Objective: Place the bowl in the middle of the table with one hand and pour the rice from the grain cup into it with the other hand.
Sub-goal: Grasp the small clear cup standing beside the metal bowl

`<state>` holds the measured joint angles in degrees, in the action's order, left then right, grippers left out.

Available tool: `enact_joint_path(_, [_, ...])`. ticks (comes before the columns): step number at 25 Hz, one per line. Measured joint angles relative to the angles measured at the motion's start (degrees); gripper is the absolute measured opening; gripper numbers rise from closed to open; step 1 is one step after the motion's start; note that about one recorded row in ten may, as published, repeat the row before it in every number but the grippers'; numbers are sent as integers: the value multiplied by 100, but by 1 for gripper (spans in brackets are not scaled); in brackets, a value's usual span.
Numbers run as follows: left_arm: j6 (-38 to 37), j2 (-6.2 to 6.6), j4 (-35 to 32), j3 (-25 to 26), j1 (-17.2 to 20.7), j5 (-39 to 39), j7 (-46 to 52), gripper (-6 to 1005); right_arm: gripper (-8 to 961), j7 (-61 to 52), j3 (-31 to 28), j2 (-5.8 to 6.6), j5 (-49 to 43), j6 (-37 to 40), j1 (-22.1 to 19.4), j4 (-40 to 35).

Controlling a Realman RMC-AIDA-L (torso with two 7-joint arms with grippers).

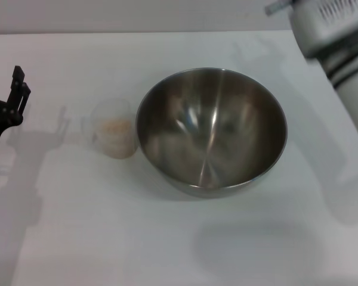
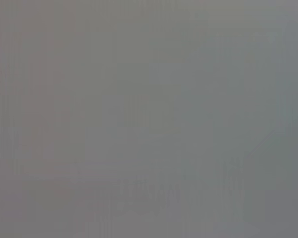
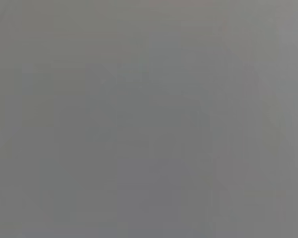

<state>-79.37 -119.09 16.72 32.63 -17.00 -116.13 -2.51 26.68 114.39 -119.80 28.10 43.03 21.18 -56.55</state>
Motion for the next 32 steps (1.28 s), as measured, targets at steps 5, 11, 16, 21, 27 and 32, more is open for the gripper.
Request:
enact_joint_path(5, [-16,0,41,-197,154,2,4,738,544,-1302,335,4,15,2754,297,2129])
enact_joint_path(11, [-112,5,66,-676,382,2,-19,738,543,-2314,-58,42,71,3530,352,3266])
enact_joint_path(16, [-115,18,31,-1105,478,1,-40,739,543,-2338,-343,45,74,3829,301,3668])
enact_joint_path(21, [-57,18,21,-1436,539,1,-53,739,543,-2342,-559,53,74,3851,336,3818])
enact_joint_path(27, [207,5,104,-1572,512,4,-56,739,542,-2345,-750,66,74,3869,355,3837])
enact_joint_path(32, [485,1,157,-1580,437,4,-57,739,542,-2347,-789,71,73,3876,344,3839])
